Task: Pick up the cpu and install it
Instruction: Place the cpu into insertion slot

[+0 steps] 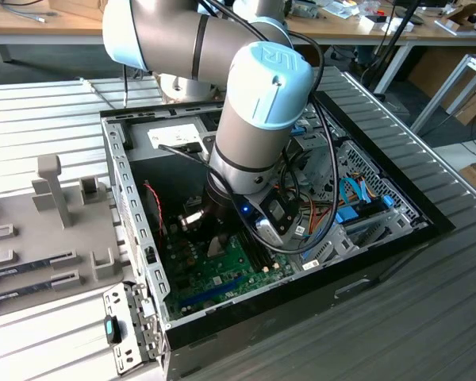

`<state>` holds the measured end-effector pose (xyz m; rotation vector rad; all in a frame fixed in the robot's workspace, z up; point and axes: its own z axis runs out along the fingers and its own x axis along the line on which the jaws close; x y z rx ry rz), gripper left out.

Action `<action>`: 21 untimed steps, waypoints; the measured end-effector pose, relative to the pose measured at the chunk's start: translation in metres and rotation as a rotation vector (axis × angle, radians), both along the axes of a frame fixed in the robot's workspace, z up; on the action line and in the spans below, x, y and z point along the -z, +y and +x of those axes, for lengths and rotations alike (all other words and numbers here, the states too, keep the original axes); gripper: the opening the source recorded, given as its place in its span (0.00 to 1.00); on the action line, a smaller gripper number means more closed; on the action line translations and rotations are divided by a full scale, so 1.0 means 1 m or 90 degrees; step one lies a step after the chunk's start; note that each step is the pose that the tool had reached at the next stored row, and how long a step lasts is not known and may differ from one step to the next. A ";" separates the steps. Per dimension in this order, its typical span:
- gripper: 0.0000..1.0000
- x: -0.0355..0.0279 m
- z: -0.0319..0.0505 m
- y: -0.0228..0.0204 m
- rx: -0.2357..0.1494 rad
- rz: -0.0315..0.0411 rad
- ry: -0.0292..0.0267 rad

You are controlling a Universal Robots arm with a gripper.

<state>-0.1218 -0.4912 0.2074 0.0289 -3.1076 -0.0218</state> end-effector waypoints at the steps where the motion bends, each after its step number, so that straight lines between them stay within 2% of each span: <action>1: 0.45 0.0000 0.0000 0.0000 0.000 0.0000 0.0000; 3: 0.58 0.0000 0.0000 0.0000 0.000 0.0001 0.0000; 4: 0.58 0.0000 0.0000 0.0000 0.000 0.0001 0.0000; 5: 0.64 0.0001 0.0000 0.0000 0.002 0.0001 0.0000; 9: 0.64 0.0006 0.0001 0.0000 0.038 -0.0005 0.0000; 12: 0.64 0.0015 0.0001 0.0000 0.032 -0.0004 0.0000; 14: 0.64 0.0019 0.0002 0.0000 0.008 -0.0005 0.0000; 21: 0.64 0.0041 0.0003 -0.0001 0.009 -0.0004 -0.0001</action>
